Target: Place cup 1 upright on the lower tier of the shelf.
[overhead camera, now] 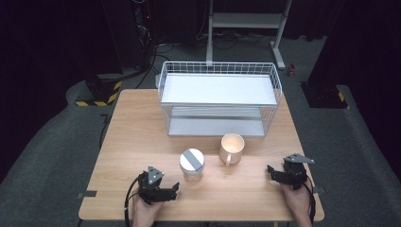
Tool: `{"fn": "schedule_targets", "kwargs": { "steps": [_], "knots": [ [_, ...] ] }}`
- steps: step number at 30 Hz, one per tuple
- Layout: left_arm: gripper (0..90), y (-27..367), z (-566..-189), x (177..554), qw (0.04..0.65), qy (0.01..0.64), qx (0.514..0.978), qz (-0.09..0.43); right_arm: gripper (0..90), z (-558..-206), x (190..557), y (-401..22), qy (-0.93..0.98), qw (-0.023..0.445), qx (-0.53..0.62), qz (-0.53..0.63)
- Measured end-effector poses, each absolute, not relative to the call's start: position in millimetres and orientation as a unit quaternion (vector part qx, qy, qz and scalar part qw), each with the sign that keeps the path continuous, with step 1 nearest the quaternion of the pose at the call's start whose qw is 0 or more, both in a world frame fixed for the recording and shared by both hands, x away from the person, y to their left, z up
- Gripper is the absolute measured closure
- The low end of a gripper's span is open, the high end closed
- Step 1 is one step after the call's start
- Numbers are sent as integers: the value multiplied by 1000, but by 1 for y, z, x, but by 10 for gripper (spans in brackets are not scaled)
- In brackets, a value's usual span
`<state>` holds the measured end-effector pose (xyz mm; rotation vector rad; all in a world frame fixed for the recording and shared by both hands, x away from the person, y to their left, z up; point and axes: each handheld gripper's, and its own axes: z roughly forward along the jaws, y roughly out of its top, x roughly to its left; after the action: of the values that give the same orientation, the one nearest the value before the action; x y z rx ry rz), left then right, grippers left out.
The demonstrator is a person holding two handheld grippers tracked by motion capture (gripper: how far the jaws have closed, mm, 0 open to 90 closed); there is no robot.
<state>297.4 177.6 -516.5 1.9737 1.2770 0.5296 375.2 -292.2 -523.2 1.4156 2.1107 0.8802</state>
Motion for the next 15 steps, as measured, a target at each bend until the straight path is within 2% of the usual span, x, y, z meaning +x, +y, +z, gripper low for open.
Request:
{"fn": "schedule_targets", "kwargs": {
  "steps": [15],
  "knots": [
    [30, 155, -514, 299, 363, 468, 781, 196, 229, -523, 375, -292, 765, 224, 513, 319]
  ]
}}
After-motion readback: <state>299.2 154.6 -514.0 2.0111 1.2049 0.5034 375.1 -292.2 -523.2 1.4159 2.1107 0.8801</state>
